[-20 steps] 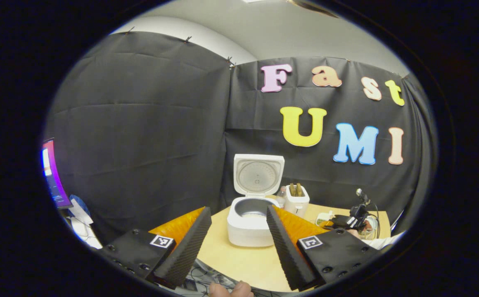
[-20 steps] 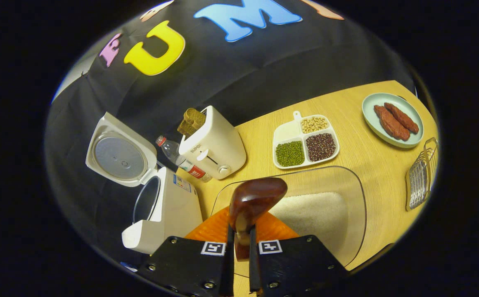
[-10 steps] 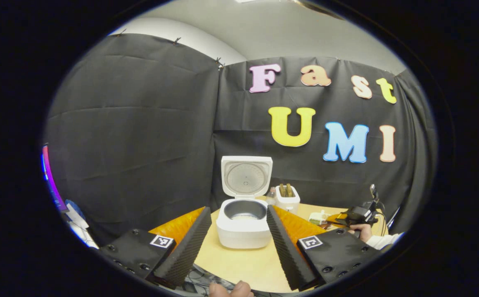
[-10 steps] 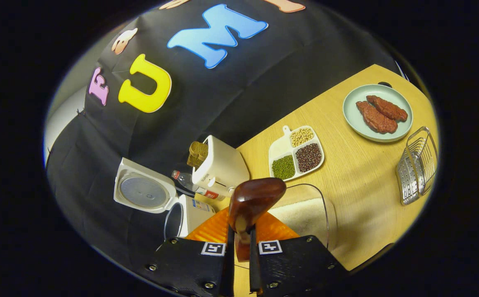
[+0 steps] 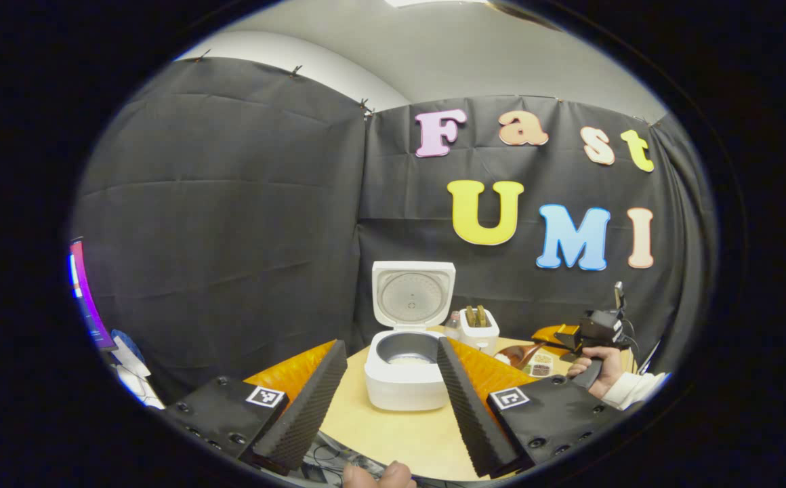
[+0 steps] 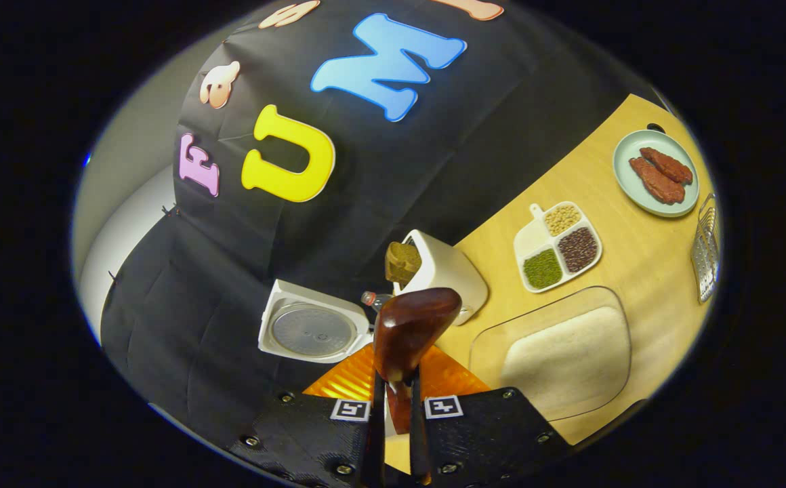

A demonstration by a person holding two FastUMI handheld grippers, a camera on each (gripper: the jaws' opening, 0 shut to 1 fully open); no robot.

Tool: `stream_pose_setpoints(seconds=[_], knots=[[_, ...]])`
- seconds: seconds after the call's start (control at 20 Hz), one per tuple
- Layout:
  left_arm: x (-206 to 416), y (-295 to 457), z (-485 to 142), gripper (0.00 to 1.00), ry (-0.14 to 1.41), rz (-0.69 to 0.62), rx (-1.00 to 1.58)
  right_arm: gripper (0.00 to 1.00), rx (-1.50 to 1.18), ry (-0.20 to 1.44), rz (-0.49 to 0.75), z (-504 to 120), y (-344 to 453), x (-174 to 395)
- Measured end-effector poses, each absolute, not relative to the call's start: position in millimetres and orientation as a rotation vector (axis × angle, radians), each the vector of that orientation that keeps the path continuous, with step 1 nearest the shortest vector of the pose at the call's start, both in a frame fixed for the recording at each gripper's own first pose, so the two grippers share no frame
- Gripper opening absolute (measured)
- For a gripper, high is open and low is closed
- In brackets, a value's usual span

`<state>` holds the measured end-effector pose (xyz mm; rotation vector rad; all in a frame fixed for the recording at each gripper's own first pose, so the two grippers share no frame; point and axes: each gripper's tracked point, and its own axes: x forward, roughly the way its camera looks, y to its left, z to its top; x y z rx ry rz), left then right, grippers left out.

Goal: Close the left gripper, press the button to open the rice cooker; take a wooden spoon from the chopstick holder with the right hand, scoop a spoonful of rice and pour it into the rice cooker, then put the wooden spoon back into the chopstick holder.

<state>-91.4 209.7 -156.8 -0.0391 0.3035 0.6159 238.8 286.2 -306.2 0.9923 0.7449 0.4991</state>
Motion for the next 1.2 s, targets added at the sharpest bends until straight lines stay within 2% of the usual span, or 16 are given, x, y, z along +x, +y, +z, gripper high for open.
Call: stream_pose_setpoints(seconds=[0.3, 0.35, 0.4, 0.65, 0.75, 0.8, 0.85, 0.9, 0.95, 1.0, 1.05, 1.1, 1.2], knots=[[-114.3, 231.1, -150.1, 0.94, 0.295, 0.672, -0.032, 0.15, 0.898, 0.721, 0.621, -279.7, 381.2, 249.0], [-117.4, 233.6, -151.8, 0.94, 0.299, 0.679, -0.033, 0.15, 0.877, 0.721, 0.636, -279.9, 398.4, 251.1], [-120.6, 236.2, -153.6, 0.88, 0.301, 0.688, -0.039, 0.15, 0.857, 0.724, 0.651, -281.5, 415.8, 255.4], [-136.6, 254.9, -163.6, 0.88, 0.325, 0.741, -0.063, 0.14, 0.61, 0.729, 0.725, -308.2, 493.2, 264.8], [-146.9, 264.2, -164.0, 1.0, 0.327, 0.768, -0.066, 0.15, 0.495, 0.726, 0.758, -321.6, 517.0, 259.6], [-151.0, 269.6, -164.4, 0.88, 0.33, 0.782, -0.068, 0.15, 0.444, 0.726, 0.769, -327.7, 525.2, 257.5], [-155.3, 273.0, -166.3, 1.0, 0.332, 0.793, -0.073, 0.15, 0.397, 0.723, 0.779, -333.8, 532.8, 255.1], [-159.3, 276.4, -167.5, 0.88, 0.333, 0.803, -0.078, 0.15, 0.345, 0.709, 0.785, -339.9, 536.2, 254.7], [-162.7, 279.1, -169.4, 0.88, 0.335, 0.811, -0.083, 0.15, 0.289, 0.696, 0.79, -347.3, 538.3, 253.4], [-165.3, 282.4, -170.1, 1.0, 0.336, 0.817, -0.089, 0.15, 0.237, 0.682, 0.798, -351.0, 540.3, 252.8], [-165.6, 284.7, -171.1, 1.0, 0.337, 0.822, -0.095, 0.15, 0.186, 0.666, 0.804, -354.1, 540.6, 252.8], [-167.2, 285.8, -172.1, 0.94, 0.339, 0.825, -0.099, 0.15, 0.145, 0.647, 0.812, -355.0, 539.4, 252.8], [-169.0, 287.1, -174.9, 0.95, 0.339, 0.83, -0.103, 0.15, 0.077, 0.605, 0.821, -353.8, 538.3, 254.9]])
